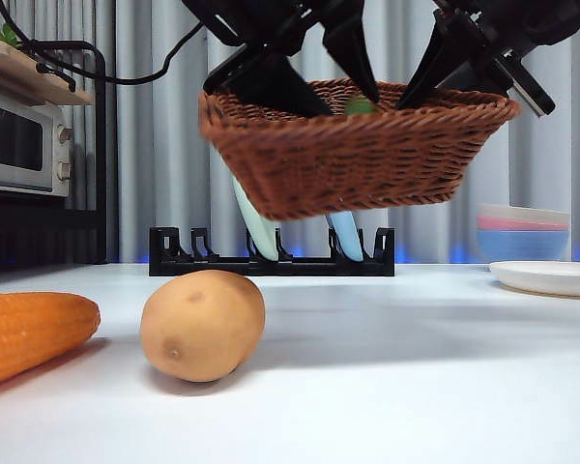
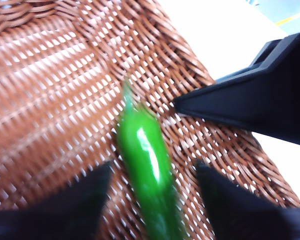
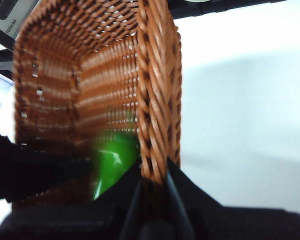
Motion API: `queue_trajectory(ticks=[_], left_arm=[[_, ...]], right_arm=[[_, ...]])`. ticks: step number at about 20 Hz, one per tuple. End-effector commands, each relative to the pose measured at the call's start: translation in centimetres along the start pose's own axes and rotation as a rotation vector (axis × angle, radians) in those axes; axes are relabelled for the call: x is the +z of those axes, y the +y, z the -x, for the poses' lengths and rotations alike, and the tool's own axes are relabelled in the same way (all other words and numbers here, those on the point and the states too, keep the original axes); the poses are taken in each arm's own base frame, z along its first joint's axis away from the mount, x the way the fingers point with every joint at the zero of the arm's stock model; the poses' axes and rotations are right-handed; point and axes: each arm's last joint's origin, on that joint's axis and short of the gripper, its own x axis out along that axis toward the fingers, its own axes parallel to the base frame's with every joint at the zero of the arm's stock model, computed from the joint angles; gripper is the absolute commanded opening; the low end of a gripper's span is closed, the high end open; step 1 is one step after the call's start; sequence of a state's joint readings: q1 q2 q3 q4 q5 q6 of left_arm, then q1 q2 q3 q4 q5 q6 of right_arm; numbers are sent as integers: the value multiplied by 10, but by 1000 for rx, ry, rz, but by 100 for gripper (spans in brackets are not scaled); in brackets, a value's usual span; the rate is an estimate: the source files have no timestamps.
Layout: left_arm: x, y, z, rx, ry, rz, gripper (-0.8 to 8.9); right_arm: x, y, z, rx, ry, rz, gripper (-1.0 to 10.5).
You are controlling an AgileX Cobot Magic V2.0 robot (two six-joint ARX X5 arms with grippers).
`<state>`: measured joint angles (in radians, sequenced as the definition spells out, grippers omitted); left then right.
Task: Pick up the basket,pick up the corn from the table,pick up the potato from the table,pick up the cucumber from the table,put all items into the basket
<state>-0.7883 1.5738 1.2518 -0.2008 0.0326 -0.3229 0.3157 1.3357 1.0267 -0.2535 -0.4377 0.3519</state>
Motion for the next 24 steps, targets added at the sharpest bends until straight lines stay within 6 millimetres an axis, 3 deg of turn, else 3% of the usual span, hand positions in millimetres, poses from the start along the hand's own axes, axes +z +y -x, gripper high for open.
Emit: queue_trajectory(ticks=[1, 3, 7, 10, 13, 15, 19, 24], left_arm=[[12, -4, 7, -8, -11, -11, 624], [29, -11, 24, -33, -6, -36, 624], [59, -26, 93, -48, 37, -148, 624], [50, -29, 146, -42, 126, -171, 623], [27, -28, 175, 10, 298, -175, 623], [11, -34, 175, 64, 398, -174, 623], [-33, -46, 141, 148, 446, -157, 623], [-75, -26, 92, 267, 422, -54, 624]], right_arm=[[5, 2, 2, 14, -26, -4, -12], [7, -2, 3, -1, -41, -4, -12], [18, -20, 14, -46, -116, -24, -12], [24, -40, 26, -104, -158, -61, -12], [27, -54, 35, -142, -185, -87, -12], [29, -60, 39, -159, -197, -98, -12], [29, -61, 41, -154, -197, -101, -12], [28, -60, 40, -91, -173, -99, -12]])
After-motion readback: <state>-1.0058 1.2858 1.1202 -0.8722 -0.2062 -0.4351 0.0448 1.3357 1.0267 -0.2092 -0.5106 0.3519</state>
